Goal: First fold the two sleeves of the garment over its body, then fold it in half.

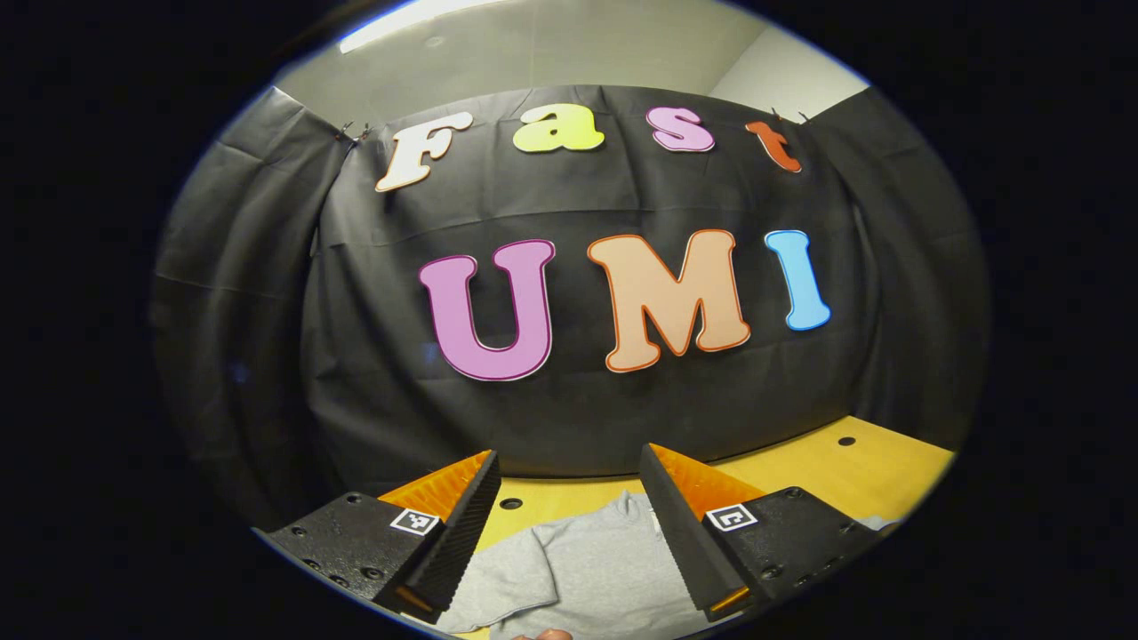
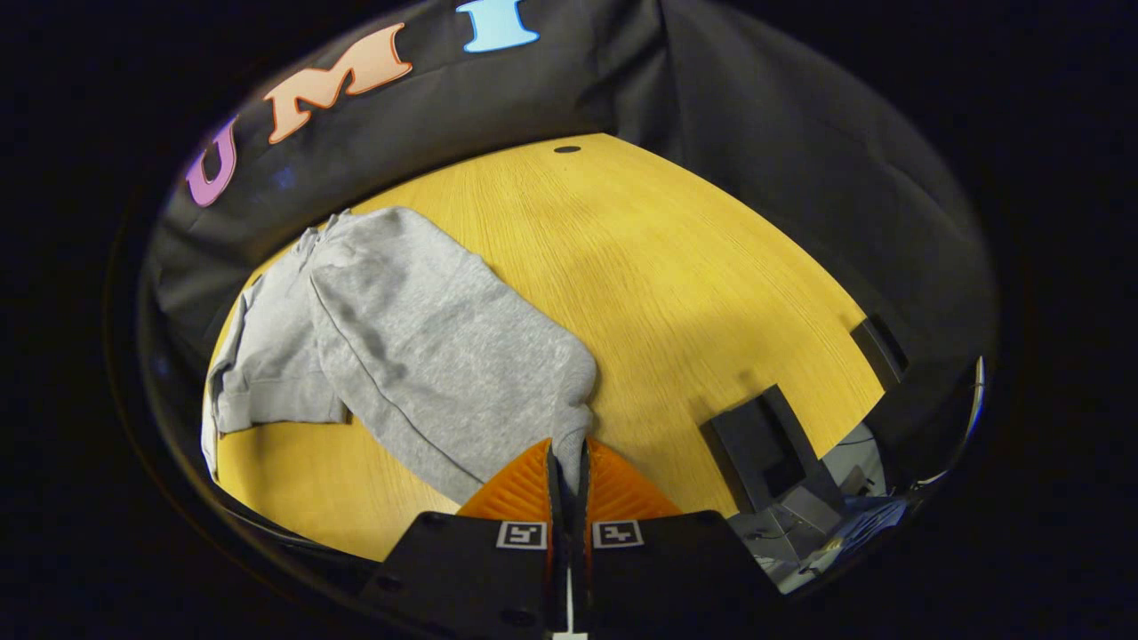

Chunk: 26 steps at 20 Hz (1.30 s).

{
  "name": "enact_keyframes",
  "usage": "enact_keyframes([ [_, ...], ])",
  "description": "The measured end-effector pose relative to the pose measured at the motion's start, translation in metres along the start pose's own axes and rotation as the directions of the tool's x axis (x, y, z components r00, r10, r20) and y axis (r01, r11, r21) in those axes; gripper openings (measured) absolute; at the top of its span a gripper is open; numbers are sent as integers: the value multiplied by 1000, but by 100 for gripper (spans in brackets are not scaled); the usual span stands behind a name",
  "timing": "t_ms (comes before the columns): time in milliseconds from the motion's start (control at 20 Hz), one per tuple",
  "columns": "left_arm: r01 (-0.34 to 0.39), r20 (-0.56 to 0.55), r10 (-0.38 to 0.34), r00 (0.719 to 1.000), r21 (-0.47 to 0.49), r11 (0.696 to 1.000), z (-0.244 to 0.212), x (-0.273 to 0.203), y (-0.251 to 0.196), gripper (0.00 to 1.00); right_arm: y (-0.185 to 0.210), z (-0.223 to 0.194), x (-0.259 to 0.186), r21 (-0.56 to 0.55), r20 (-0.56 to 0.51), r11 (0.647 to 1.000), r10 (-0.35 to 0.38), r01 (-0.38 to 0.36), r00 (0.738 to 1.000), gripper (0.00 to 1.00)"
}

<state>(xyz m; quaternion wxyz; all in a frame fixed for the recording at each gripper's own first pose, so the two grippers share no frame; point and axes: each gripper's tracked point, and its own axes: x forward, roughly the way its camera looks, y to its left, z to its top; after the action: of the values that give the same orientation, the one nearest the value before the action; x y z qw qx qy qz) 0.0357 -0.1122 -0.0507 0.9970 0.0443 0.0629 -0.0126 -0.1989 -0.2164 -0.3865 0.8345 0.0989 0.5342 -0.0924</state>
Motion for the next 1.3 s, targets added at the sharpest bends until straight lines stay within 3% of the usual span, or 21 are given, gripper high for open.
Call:
enact_keyframes([
  [300, -46, 13, 45, 999, 6, 999, 1, -3, 14, 93, 33, 62, -13, 14, 94, 996, 89, -90, 992, 5],
  [550, -59, 13, 59, 998, -1, 998, -3, -1, 37, 96, 60, 106, -13, 67, 152, 990, 109, -120, 982, 4],
  [700, -78, 22, 79, 997, -8, 997, -1, 3, 59, 92, 82, 135, -17, 71, 189, 987, 129, -145, 973, 5],
  [1000, -138, 39, 139, 989, -23, 990, 2, 2, 108, 96, 152, 190, -25, 36, 261, 973, 211, -228, 942, 5],
  [1300, -210, 31, 211, 977, -22, 977, -3, -11, 161, 92, 230, 214, -25, -10, 277, 951, 300, -309, 913, 5],
])
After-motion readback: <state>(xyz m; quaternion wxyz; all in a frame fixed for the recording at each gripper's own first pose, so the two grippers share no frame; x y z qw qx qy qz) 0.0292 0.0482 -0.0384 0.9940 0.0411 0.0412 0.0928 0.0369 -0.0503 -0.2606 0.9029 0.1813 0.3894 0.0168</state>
